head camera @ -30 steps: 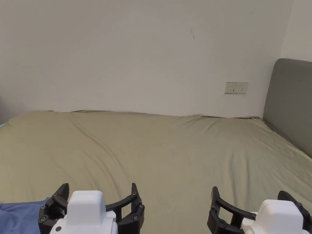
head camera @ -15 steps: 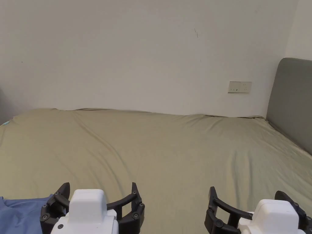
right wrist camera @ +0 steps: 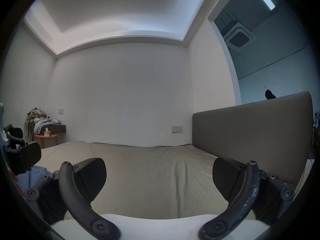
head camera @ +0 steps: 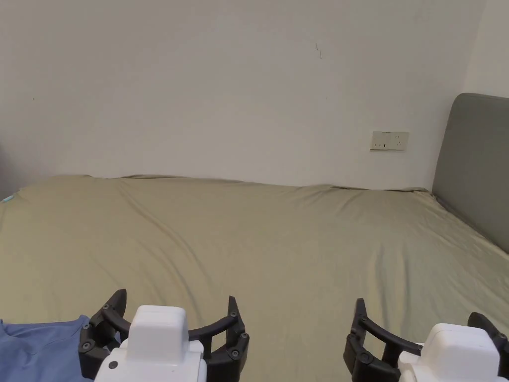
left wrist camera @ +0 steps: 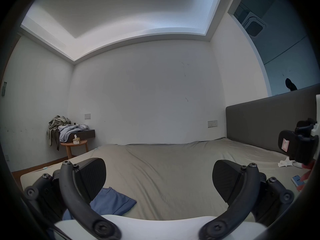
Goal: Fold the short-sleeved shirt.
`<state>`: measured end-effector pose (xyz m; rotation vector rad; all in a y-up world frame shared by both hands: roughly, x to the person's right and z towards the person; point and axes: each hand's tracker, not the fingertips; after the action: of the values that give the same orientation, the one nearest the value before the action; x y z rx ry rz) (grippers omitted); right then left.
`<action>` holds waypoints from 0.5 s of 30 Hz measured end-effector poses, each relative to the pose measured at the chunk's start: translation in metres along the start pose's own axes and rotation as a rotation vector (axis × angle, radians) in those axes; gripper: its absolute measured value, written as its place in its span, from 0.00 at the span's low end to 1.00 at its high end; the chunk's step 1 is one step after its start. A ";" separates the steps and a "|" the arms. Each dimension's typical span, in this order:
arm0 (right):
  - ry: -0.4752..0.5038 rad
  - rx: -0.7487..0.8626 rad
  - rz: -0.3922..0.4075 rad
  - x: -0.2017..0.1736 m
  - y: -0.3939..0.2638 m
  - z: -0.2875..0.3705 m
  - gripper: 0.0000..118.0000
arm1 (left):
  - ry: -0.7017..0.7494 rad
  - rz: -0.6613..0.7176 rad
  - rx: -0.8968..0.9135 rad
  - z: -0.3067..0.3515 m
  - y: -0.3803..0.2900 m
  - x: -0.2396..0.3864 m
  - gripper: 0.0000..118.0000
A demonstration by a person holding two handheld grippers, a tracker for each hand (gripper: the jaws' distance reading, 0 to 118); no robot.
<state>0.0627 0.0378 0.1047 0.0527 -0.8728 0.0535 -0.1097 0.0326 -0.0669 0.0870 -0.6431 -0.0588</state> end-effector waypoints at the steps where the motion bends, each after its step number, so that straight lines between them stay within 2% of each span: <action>1: 0.006 -0.002 0.005 0.000 0.001 0.000 1.00 | 0.001 -0.005 0.002 0.000 -0.001 0.001 1.00; 7: 0.024 -0.024 0.038 -0.005 0.001 0.003 1.00 | -0.031 0.031 0.009 0.003 -0.001 -0.001 1.00; 8: 0.046 -0.030 0.028 -0.005 0.000 0.004 0.96 | -0.056 0.046 -0.002 0.004 -0.001 -0.002 1.00; 9: 0.065 -0.029 0.019 -0.003 -0.002 0.006 0.81 | -0.085 0.059 -0.010 0.005 -0.001 -0.004 0.94; 10: 0.072 -0.030 0.019 -0.003 -0.002 0.008 0.46 | -0.107 0.062 -0.019 0.006 0.000 -0.005 0.69; 11: 0.077 -0.031 0.021 -0.003 -0.003 0.009 0.16 | -0.122 0.070 0.000 0.008 0.000 -0.005 0.35; 12: 0.065 -0.042 0.027 -0.004 -0.004 0.008 0.05 | -0.125 0.068 0.012 0.010 -0.001 -0.005 0.01; 13: 0.017 -0.079 0.035 -0.005 -0.004 0.006 0.05 | -0.115 0.065 0.011 0.009 -0.001 -0.003 0.03; 14: 0.010 -0.076 0.021 -0.004 -0.005 0.006 0.05 | -0.091 0.047 -0.007 0.008 -0.001 0.000 0.02; 15: 0.053 -0.072 -0.021 0.001 -0.007 0.007 0.04 | -0.083 0.038 -0.019 0.008 -0.001 0.001 0.02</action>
<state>0.0586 0.0307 0.1095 -0.0072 -0.8203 0.0032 -0.1138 0.0315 -0.0604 0.0536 -0.7271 -0.0318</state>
